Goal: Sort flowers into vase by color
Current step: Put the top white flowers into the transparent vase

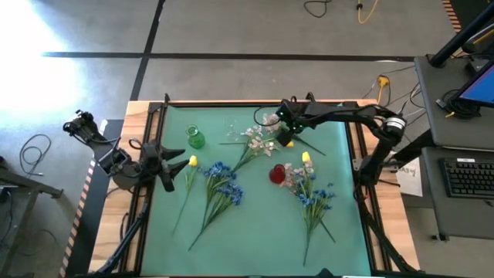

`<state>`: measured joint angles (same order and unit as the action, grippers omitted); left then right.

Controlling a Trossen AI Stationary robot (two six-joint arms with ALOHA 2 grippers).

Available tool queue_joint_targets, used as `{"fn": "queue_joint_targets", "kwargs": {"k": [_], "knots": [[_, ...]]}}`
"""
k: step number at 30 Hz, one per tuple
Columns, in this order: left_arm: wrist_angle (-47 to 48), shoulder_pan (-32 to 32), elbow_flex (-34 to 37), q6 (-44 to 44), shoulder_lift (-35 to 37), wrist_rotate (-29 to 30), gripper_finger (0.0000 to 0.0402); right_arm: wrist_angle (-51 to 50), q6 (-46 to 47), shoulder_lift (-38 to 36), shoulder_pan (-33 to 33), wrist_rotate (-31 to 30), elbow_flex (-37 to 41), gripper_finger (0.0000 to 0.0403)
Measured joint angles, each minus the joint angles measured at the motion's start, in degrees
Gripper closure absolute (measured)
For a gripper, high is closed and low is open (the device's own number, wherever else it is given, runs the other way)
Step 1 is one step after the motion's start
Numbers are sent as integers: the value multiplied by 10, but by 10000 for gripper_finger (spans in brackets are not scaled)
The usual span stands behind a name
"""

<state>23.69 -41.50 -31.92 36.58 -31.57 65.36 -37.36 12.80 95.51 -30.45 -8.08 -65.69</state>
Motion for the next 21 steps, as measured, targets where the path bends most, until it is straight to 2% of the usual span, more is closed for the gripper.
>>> {"fn": "queue_joint_targets", "kwargs": {"k": [6, 12, 17, 21], "knots": [[-3, 0, 1, 0, -2, 3, 196, 9, -10, 25, -18, 10, -8, 78], [-6, 0, 1, 0, -2, 39, 196, 14, -22, 50, -21, 12, -7, 79], [-6, 0, 0, 0, -2, 46, 196, 25, -26, 67, -21, 27, -7, 80], [-12, 0, -1, -11, -2, 49, 196, 30, -33, 77, -21, 28, -7, 103]]}}
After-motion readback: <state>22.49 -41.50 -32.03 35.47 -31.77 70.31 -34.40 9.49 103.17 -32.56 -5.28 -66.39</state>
